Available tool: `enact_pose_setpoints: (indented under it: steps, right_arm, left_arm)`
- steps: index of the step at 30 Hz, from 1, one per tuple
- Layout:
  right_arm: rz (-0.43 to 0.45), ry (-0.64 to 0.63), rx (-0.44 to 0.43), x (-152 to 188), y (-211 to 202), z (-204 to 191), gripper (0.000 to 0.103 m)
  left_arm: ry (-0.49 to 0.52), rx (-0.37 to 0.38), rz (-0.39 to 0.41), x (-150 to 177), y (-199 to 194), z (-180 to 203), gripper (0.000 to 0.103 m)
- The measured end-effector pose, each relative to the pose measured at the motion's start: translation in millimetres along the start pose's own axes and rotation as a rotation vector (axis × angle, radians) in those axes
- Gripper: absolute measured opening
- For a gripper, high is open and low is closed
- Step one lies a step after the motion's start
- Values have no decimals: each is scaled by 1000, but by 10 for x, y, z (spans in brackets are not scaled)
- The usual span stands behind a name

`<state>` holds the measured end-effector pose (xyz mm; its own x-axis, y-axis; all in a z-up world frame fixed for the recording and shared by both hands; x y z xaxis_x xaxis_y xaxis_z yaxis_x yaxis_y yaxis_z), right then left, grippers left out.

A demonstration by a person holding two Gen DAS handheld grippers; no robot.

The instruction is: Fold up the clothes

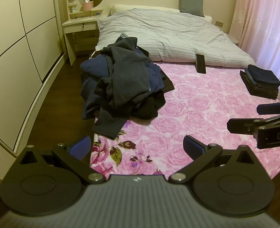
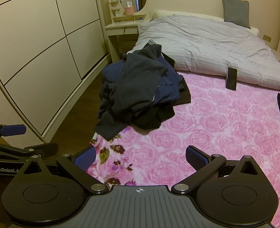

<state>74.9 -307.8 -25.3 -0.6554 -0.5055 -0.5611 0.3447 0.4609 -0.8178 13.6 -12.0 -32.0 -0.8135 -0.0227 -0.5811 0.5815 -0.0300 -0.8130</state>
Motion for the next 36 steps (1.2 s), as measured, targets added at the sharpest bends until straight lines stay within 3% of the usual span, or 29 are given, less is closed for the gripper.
enact_pose_setpoints:
  steps: [10,17,24,30,36]
  right_arm:
    - [-15,-8,8,98,-8,415,103]
    - [-27,-15,13,-11,96,848,103]
    - [-46,-31,-1,-487,538,1007,103]
    - [-92,-72,8,-1134,1156,1085,103]
    - [-118,-141,11,-1874,1874,1132,103]
  left_arm:
    - [-4,-29,-24,-33,215,183,102]
    - [-52,-63,7,-288,433,118,102]
    - [-61,-90,-14,-763,947,-159,102]
    - [-88,-54,-40,-1289,1783,-402,102]
    - [-8,-58,-52,-1777,2588,-546,102]
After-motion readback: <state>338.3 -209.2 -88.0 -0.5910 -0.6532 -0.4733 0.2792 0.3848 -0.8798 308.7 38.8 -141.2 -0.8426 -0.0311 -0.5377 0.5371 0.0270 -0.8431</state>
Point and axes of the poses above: each gripper's, at about its wrist camera, not at the fingertips, and y roughly the way its jaws point, z to its right, x to its underside, the point moved 3 cm from there along y, roughly the way its jaws point, and after that the axes turned 8 degrees about -z, right-handed, at the moved point
